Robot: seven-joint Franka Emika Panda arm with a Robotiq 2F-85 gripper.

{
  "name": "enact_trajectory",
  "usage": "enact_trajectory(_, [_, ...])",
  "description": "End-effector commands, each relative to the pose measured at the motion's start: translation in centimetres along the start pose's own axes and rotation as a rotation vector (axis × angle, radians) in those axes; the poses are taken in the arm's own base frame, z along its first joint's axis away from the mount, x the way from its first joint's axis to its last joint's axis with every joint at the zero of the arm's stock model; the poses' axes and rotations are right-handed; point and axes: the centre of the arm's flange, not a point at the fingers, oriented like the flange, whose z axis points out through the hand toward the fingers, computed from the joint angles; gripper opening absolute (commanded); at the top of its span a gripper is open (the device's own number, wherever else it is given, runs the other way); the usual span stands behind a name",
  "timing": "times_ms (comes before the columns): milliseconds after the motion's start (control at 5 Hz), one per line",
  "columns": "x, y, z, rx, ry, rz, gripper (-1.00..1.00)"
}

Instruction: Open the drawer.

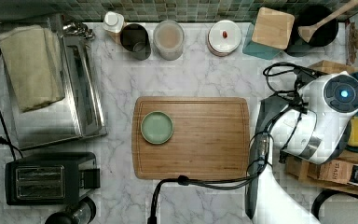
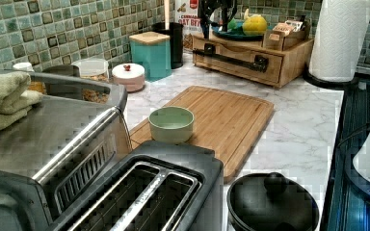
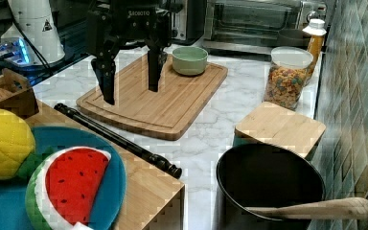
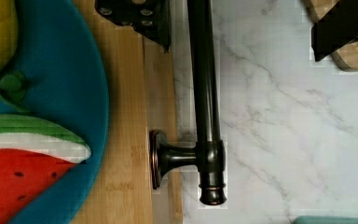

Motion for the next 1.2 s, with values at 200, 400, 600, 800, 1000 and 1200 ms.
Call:
enact_trajectory(200, [-1.5, -0.2, 4.9, -0.016, -0.039, 0.097, 1.00])
enact_trajectory(400, [-1.9, 1.1, 5.8, -0.063, -0.039, 0.094, 1.00])
enact_trajectory(600, [-1.7, 1.6, 8.2, -0.023, -0.031, 0.059, 1.00])
enact_trajectory(800, [-1.8, -0.2, 9.0, 0.002, -0.018, 0.101, 1.00])
enact_trajectory(1000, [-1.3, -1.0, 10.1, 0.017, -0.033, 0.075, 1.00])
enact_trajectory(1200, [-0.3, -3.1, 11.3, 0.032, -0.022, 0.073, 1.00])
